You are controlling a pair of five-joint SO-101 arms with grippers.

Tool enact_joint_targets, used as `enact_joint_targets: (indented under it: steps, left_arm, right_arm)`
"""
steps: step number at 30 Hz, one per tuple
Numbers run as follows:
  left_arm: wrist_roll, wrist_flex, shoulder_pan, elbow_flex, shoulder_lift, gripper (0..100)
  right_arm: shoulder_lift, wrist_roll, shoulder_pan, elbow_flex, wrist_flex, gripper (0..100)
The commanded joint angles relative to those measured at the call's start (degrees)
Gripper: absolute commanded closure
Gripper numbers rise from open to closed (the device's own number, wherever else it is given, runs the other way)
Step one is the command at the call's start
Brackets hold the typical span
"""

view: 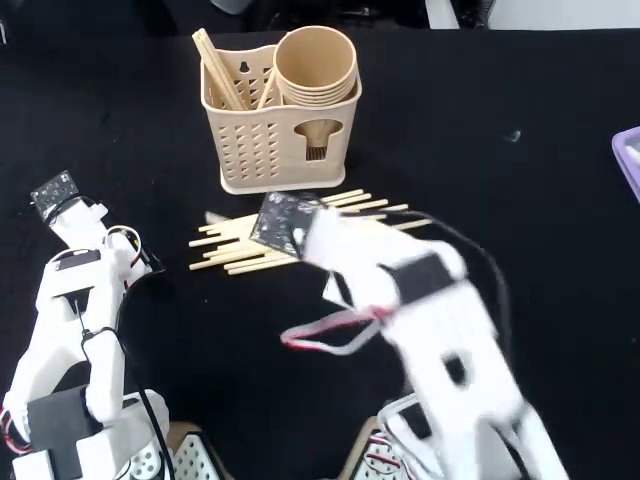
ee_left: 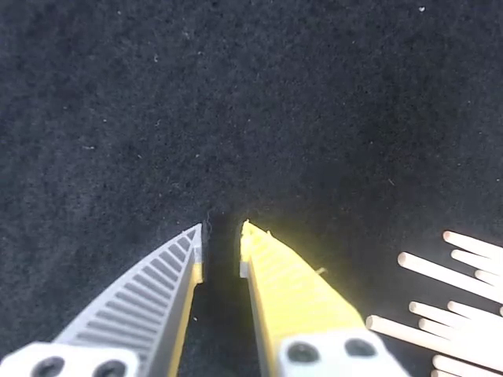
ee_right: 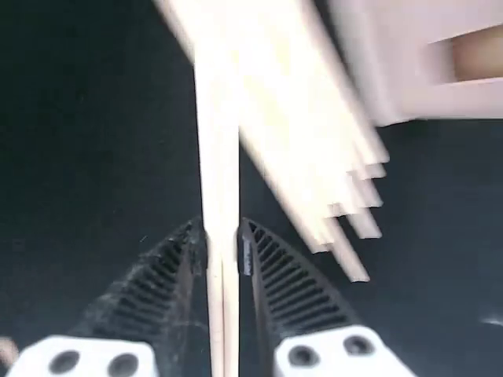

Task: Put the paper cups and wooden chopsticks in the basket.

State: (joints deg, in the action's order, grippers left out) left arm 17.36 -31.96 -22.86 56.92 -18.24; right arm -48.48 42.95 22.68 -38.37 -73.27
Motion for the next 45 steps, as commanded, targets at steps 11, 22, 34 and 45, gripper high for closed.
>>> enact_joint_targets:
  steps: [11,22,34,45]
  left_arm:
    - [0.09,-0.18,-0.13,-2.77,-0.35,91]
    - [0.09,-0.18,-0.04,-2.77,-0.35,91]
    - [0.09,-0.18,-0.04,-2.77,-0.35,91]
    - [0.09,-0.35,-0.04,-2.77,-0.44,91]
  right_arm:
    - [-13.58,-39.30,-0.18,-3.91,56.62,98.7]
    - [7.43,-39.47,7.65,11.03,69.80,98.8]
    - [39.60,-39.38,5.71,38.81,69.54,98.8]
    - [55.60,-37.19,4.31,41.98,69.54,98.8]
